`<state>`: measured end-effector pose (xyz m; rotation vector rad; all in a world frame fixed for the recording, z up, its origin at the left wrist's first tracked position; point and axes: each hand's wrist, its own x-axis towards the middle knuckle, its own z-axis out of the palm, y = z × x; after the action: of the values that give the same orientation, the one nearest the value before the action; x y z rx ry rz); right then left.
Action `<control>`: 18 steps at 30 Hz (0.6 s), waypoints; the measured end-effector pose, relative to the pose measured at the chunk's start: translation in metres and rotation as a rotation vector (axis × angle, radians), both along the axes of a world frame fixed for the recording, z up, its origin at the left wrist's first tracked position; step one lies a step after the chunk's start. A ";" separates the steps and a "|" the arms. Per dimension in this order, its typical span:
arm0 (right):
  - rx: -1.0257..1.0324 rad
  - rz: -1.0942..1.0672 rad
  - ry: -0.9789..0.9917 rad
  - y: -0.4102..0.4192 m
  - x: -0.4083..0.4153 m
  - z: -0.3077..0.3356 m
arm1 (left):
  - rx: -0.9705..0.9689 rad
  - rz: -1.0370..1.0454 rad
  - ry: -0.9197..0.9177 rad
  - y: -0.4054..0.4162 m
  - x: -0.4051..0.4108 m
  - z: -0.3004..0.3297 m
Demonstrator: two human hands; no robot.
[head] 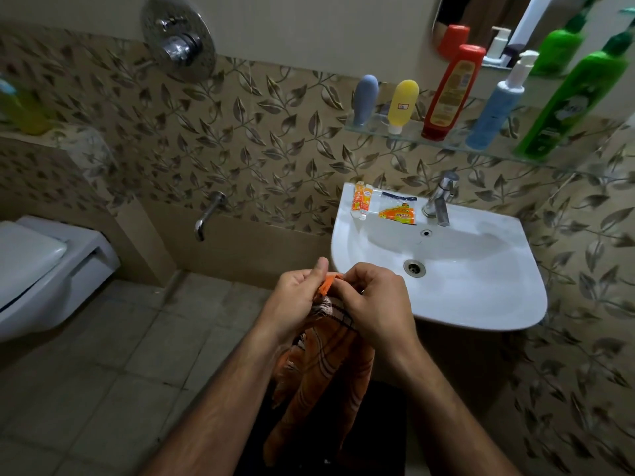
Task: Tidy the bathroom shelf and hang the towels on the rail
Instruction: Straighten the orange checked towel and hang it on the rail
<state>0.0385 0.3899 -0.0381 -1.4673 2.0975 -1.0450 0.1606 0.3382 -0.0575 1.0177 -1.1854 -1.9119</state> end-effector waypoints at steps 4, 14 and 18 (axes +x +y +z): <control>-0.019 0.013 0.040 0.002 0.000 0.002 | -0.109 -0.091 -0.001 0.000 0.006 0.002; 0.042 0.205 -0.174 -0.003 -0.006 -0.002 | -0.487 -0.090 -0.263 -0.017 0.023 0.006; 0.218 0.528 -0.290 -0.008 -0.021 -0.001 | -0.832 -0.285 -0.511 -0.033 0.042 0.025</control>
<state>0.0175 0.3820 -0.0387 -1.5306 1.4561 -0.7419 0.2029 0.3056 -0.0329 0.8943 -2.2555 -1.1199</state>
